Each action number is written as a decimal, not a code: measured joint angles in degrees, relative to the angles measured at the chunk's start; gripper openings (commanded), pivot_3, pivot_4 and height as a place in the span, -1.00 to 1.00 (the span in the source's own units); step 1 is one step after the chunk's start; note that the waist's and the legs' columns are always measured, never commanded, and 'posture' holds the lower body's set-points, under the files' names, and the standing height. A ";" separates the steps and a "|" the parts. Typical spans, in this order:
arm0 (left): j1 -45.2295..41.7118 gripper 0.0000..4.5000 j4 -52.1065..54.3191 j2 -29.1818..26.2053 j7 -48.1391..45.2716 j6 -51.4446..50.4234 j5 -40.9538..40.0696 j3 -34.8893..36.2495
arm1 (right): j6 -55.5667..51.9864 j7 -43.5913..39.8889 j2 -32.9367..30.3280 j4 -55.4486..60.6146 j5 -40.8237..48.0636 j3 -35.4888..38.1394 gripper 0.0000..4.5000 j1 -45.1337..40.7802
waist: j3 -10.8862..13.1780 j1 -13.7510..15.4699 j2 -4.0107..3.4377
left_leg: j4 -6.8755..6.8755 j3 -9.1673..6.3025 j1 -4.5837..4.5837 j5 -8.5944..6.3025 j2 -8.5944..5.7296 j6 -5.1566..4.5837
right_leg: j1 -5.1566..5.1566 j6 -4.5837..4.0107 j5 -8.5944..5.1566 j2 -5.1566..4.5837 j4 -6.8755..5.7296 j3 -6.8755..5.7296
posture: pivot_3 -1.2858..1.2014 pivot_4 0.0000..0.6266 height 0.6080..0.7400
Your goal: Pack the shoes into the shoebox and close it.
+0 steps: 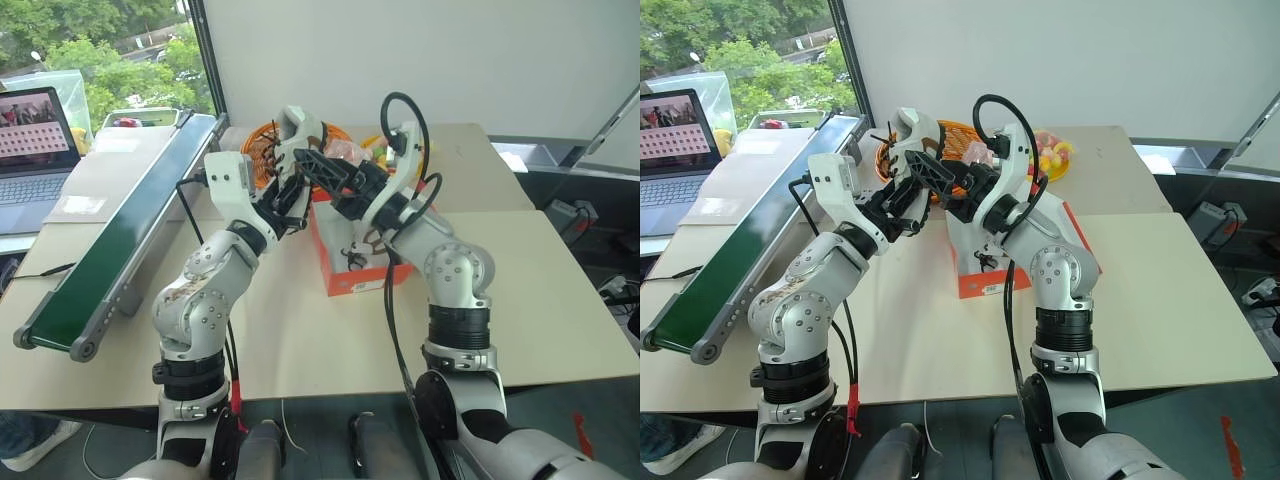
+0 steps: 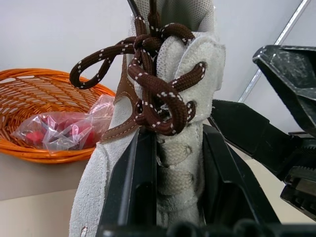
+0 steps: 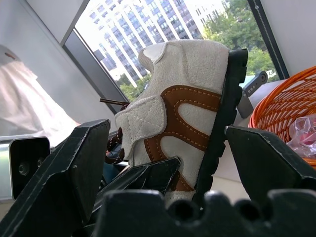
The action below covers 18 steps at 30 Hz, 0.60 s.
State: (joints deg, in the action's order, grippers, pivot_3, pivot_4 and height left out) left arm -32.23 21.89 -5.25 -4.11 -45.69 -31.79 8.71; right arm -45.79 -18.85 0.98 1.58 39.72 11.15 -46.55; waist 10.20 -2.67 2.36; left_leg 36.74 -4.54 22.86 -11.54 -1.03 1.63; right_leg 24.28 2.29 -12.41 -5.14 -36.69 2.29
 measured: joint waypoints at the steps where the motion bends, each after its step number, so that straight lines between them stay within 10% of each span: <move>1: -0.07 -0.51 0.20 -0.42 0.03 -0.51 -0.24 0.23 | 0.00 0.25 0.04 -0.12 0.15 0.10 1.00 -0.03 | 0.00 0.04 0.00 | 0.00 0.00 0.00 0.00 0.00 0.00 | 0.00 0.00 0.00 0.00 0.01 0.00 | 0.03 -0.52 1.00; 18: 3.01 -0.51 5.31 2.77 2.49 -3.12 -3.52 -3.03 | 0.01 0.24 -0.87 -2.92 2.09 0.32 1.00 -1.29 | 0.00 0.06 0.00 | 0.00 0.00 0.03 -0.01 0.00 -0.02 | -0.01 0.00 0.00 0.00 0.07 0.00 | 0.03 -0.52 1.00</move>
State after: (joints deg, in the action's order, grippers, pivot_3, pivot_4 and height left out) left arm -29.22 27.21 -2.47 -1.62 -48.81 -35.31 5.68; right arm -45.78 -18.61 0.11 -1.34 41.81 11.47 -47.84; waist 10.21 -2.60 2.35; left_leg 36.74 -4.54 22.89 -11.56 -1.03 1.61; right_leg 24.27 2.30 -12.42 -5.14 -36.62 2.30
